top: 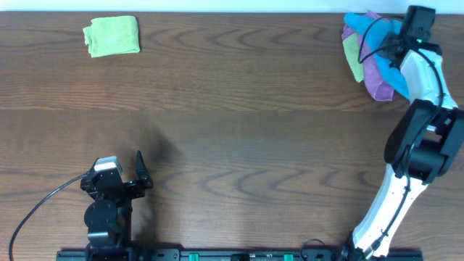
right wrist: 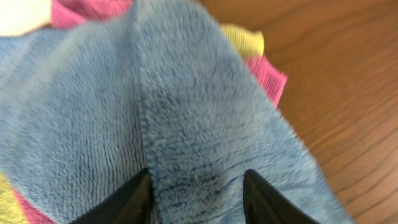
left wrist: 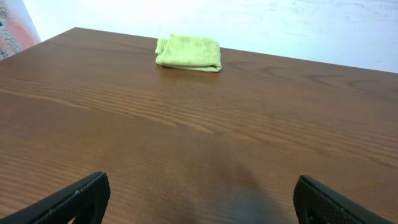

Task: Fold the cloth
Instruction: 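Reach the right gripper to the cloth pile and grasp the blue cloth, then pull the blue cloth left off the pile with the right gripper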

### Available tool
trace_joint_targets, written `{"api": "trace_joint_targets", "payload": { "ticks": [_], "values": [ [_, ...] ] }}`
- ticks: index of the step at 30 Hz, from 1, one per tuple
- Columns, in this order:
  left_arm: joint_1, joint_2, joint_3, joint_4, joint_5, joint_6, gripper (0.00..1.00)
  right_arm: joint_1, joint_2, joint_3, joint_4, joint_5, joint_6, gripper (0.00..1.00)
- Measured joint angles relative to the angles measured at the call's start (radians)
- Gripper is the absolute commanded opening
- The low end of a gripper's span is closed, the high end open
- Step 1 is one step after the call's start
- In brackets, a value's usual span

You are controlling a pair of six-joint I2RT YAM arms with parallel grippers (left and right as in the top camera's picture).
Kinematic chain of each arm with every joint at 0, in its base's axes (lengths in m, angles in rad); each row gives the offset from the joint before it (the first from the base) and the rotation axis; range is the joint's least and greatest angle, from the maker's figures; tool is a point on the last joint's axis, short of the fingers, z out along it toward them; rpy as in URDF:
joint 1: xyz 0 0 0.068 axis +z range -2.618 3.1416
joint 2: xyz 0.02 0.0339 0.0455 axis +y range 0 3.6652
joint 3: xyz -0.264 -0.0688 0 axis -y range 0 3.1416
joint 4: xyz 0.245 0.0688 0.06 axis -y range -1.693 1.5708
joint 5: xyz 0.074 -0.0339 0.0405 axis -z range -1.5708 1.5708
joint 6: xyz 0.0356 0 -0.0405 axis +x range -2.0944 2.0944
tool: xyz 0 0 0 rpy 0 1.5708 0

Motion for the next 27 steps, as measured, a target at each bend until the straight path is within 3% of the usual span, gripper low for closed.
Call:
{"api": "trace_joint_targets", "payload": {
  "ticks": [2, 11, 27],
  "values": [
    [0.000, 0.000, 0.000, 0.000, 0.000, 0.000, 0.96, 0.000, 0.000, 0.019, -0.013, 0.007, -0.005, 0.22],
    [0.000, 0.000, 0.000, 0.000, 0.000, 0.000, 0.95, 0.000, 0.000, 0.029, -0.056, 0.015, -0.011, 0.01],
    [0.000, 0.000, 0.000, 0.000, 0.000, 0.000, 0.96, 0.000, -0.007, 0.029, -0.098, 0.015, -0.010, 0.02]
  ]
}}
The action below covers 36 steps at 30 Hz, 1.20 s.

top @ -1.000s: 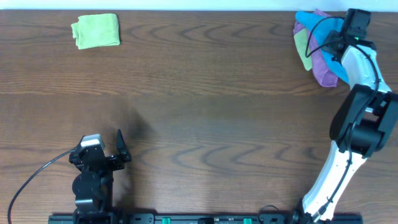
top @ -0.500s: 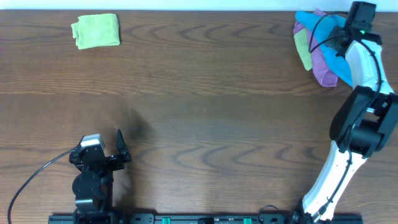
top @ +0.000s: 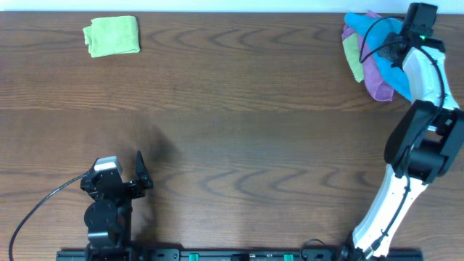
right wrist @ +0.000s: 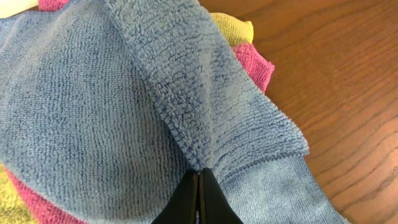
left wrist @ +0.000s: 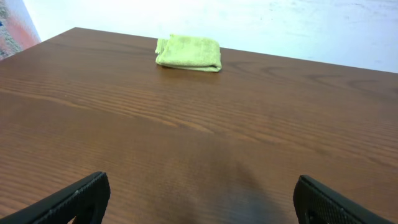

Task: Fold the cloth
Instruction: 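Pull the blue cloth left off the pile with the right gripper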

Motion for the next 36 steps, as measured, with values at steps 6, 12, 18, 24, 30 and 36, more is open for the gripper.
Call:
{"api": "trace_joint_targets", "payload": {
  "ticks": [6, 12, 18, 24, 30, 36],
  "values": [
    [0.000, 0.000, 0.000, 0.000, 0.000, 0.000, 0.95, 0.012, -0.096, 0.000, -0.021, -0.002, -0.011, 0.02],
    [0.000, 0.000, 0.000, 0.000, 0.000, 0.000, 0.95, 0.094, -0.269, 0.001, -0.059, -0.002, -0.043, 0.02],
    [0.000, 0.000, 0.000, 0.000, 0.000, 0.000, 0.95, 0.254, -0.397, 0.002, -0.138, -0.006, -0.057, 0.02],
    [0.000, 0.000, 0.000, 0.000, 0.000, 0.000, 0.95, 0.439, -0.475, 0.003, -0.231, -0.134, -0.050, 0.31],
    [0.000, 0.000, 0.000, 0.000, 0.000, 0.000, 0.95, 0.710, -0.541, 0.005, -0.314, -0.371, -0.115, 0.99],
    [0.000, 0.000, 0.000, 0.000, 0.000, 0.000, 0.95, 0.814, -0.554, 0.007, -0.449, -0.273, -0.157, 0.99]
  ]
}}
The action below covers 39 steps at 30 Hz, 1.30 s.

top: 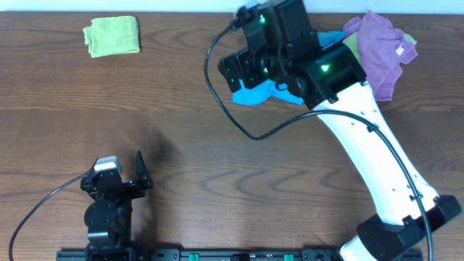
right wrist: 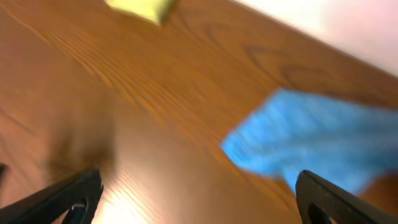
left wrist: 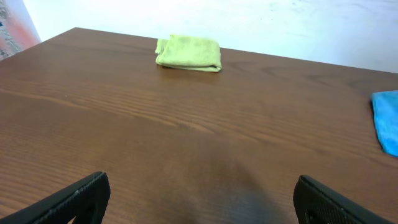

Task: Fold the cloth
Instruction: 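Pull the blue cloth left off the pile with the right gripper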

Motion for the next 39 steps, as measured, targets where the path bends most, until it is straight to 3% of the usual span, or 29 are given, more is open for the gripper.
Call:
{"api": "trace_joint_targets", "payload": {
  "ticks": [4, 7, 13, 16, 18, 20, 22, 39],
  "values": [
    [0.000, 0.000, 0.000, 0.000, 0.000, 0.000, 0.96, -0.014, 0.000, 0.000, -0.134, 0.144, 0.008, 0.98],
    [0.000, 0.000, 0.000, 0.000, 0.000, 0.000, 0.95, -0.043, 0.003, -0.016, -0.209, 0.229, 0.034, 0.89],
    [0.000, 0.000, 0.000, 0.000, 0.000, 0.000, 0.95, -0.153, 0.033, -0.216, -0.140, 0.273, 0.107, 0.79],
    [0.000, 0.000, 0.000, 0.000, 0.000, 0.000, 0.95, -0.192, 0.058, -0.351, -0.025, 0.264, 0.121, 0.62],
    [0.000, 0.000, 0.000, 0.000, 0.000, 0.000, 0.95, -0.213, 0.071, -0.426, 0.060, 0.244, 0.123, 0.42],
    [0.000, 0.000, 0.000, 0.000, 0.000, 0.000, 0.95, -0.230, 0.084, -0.486, 0.141, 0.217, 0.128, 0.15],
    [0.000, 0.000, 0.000, 0.000, 0.000, 0.000, 0.95, -0.240, 0.098, -0.510, 0.193, 0.198, 0.130, 0.02],
    [0.000, 0.000, 0.000, 0.000, 0.000, 0.000, 0.96, -0.243, 0.280, -0.510, 0.646, 0.091, 0.181, 0.02]
  ]
}}
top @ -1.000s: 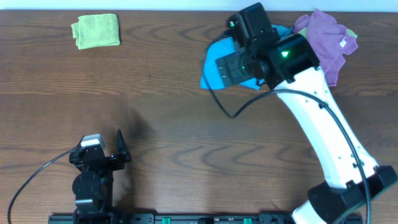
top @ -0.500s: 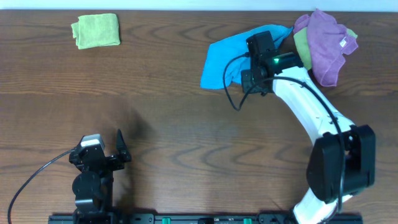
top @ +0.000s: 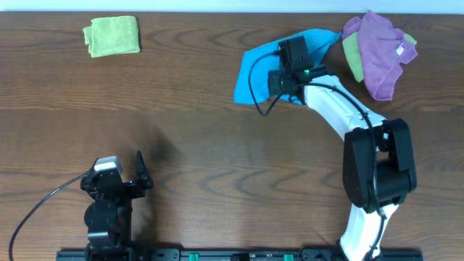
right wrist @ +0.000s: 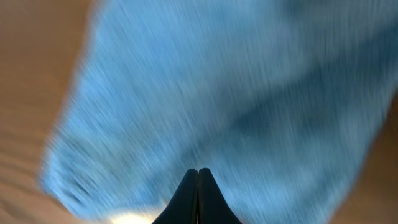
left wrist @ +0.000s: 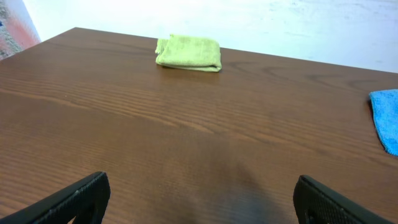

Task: Fold the cloth
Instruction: 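Pull the blue cloth left off the pile with the right gripper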

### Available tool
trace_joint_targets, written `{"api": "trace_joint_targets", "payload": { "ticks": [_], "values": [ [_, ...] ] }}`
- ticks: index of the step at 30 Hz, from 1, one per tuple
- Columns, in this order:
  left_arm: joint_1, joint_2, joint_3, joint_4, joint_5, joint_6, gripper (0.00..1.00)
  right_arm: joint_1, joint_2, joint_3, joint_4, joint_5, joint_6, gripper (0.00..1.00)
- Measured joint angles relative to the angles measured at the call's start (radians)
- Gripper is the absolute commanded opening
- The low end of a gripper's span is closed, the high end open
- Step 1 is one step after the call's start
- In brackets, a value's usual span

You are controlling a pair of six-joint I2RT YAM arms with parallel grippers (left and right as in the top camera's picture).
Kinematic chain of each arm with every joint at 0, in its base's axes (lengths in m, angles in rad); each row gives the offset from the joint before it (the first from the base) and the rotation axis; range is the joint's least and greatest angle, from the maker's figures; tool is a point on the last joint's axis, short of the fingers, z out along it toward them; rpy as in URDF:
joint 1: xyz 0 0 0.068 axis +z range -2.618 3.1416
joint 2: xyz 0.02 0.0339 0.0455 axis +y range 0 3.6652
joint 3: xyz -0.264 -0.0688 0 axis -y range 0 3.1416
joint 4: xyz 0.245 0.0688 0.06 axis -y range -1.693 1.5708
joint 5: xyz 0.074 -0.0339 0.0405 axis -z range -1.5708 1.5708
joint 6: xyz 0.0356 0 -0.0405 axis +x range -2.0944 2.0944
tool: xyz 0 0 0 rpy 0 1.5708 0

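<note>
A blue cloth (top: 255, 69) lies spread out on the brown table (top: 217, 145) at the back, right of centre. Its edge shows at the right of the left wrist view (left wrist: 385, 118). My right gripper (top: 284, 72) is low over the middle of this cloth. In the right wrist view the gripper (right wrist: 198, 171) is shut, fingers pressed together, and the blurred blue cloth (right wrist: 217, 87) fills the view. Whether any fabric is pinched cannot be told. My left gripper (left wrist: 200, 182) stands open near the front left (top: 140, 165), holding nothing.
A folded green cloth (top: 112, 35) lies at the back left corner, also seen ahead of the left gripper (left wrist: 188, 52). A pile with a purple cloth (top: 380, 54) and a yellow-green cloth (top: 351, 54) sits at the back right, just beside the blue cloth.
My right gripper was open and high above a bunched blue cloth. Now it is shut and low over the cloth, which lies spread wider and reaches to the pile. The left arm has not moved.
My right gripper's open fingers stood astride a fold of the blue cloth on the back right pile, then were shut on that fold. Later the cloth was off the pile near the back middle with the gripper open. Now it lies spread, the gripper shut over it.
</note>
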Motion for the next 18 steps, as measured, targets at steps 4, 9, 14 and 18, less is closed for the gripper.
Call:
{"api": "trace_joint_targets", "payload": {
  "ticks": [4, 9, 14, 18],
  "values": [
    [0.000, 0.000, 0.000, 0.000, 0.000, 0.000, 0.96, 0.000, 0.002, 0.028, 0.108, -0.040, 0.018, 0.02],
    [0.000, 0.000, 0.000, 0.000, 0.000, 0.000, 0.96, 0.000, 0.048, 0.101, 0.177, -0.072, 0.026, 0.02],
    [0.000, 0.000, 0.000, 0.000, 0.000, 0.000, 0.95, 0.000, 0.190, 0.217, 0.159, -0.119, 0.040, 0.02],
    [0.000, 0.000, 0.000, 0.000, 0.000, 0.000, 0.95, 0.000, 0.292, 0.304, 0.097, -0.144, 0.044, 0.02]
  ]
}}
